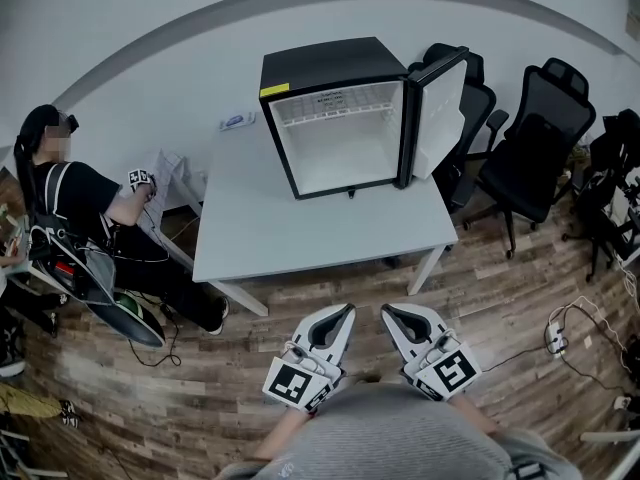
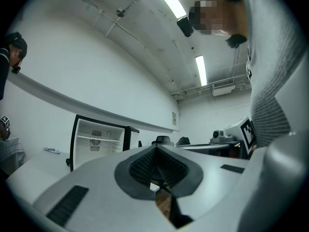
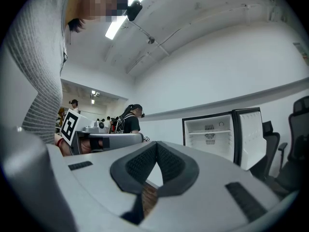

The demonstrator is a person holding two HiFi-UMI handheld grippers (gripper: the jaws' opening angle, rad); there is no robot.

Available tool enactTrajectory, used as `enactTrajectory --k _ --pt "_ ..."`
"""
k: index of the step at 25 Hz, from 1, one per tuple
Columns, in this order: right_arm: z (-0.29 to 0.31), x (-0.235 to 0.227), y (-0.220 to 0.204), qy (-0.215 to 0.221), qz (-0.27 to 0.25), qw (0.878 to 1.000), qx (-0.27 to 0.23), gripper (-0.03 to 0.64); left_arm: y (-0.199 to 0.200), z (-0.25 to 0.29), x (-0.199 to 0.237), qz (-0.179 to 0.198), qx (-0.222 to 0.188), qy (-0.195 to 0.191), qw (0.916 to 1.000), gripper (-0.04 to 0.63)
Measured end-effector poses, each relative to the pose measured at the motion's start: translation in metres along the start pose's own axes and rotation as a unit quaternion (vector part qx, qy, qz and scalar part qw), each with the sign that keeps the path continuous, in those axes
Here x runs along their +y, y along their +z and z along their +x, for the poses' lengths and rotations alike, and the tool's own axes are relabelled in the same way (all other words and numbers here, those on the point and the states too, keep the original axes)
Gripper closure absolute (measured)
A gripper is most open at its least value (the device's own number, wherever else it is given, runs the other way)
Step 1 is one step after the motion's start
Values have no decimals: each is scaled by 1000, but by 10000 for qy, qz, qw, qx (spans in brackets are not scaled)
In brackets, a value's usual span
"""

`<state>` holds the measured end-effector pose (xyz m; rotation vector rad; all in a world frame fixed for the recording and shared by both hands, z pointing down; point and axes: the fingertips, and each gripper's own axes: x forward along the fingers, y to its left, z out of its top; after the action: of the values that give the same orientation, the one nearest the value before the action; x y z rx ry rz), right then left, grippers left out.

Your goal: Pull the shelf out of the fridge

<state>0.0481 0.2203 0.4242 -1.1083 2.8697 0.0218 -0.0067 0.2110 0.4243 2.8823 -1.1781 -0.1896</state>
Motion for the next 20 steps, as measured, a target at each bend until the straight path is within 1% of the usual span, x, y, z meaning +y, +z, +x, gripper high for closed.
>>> enactTrajectory --k 4,6,15,20 --pt "3 -7 7 -90 387 9988 -299 603 -1 -1 2 -22 27 -18 10000 584" --pt "3 -11 6 -143 542 9980 -290 601 -1 -1 3 -40 31 -25 10000 584" --pt "7 -12 -6 -343 525 9980 -92 601 -9 -6 11 -152 83 -5 9998 584" --pt "5 -13 -10 -450 485 9978 49 601 -11 -2 13 -226 99 -62 9997 584"
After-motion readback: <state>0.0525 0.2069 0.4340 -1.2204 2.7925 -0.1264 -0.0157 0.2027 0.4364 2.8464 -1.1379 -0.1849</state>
